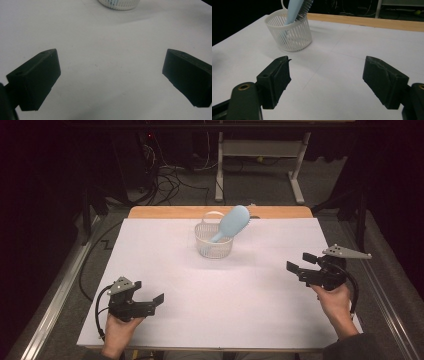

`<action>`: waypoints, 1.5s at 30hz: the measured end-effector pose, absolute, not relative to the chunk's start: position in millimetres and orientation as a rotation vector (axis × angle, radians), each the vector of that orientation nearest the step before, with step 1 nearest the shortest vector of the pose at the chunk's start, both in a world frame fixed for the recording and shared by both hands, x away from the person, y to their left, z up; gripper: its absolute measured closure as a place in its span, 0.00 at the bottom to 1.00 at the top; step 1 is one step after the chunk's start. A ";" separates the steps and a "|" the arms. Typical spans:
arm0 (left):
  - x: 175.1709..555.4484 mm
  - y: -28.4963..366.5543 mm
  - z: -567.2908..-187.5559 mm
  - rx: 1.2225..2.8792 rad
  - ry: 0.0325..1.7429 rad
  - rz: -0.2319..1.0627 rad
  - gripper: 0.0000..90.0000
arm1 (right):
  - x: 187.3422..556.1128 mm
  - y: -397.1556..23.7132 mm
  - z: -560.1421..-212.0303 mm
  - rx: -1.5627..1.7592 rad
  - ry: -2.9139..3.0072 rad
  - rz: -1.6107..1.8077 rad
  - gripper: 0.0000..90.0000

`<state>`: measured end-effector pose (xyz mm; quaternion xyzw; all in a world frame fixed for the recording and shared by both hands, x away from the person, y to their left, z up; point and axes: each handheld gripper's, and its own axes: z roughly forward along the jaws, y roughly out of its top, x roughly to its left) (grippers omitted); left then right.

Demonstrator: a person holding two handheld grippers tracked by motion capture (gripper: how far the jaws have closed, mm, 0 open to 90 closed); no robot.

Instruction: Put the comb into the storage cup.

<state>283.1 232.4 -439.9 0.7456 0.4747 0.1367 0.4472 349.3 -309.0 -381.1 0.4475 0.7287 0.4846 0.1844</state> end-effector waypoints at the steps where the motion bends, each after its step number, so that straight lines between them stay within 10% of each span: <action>1: 283.1 232.5 -439.8 1.845 1.176 0.340 0.01 | 348.6 -309.6 -381.8 1.264 2.052 1.364 0.25; 45: 282.9 232.2 -440.0 1.846 1.180 0.340 0.01 | 314.8 -325.3 -389.5 1.260 2.002 1.427 0.22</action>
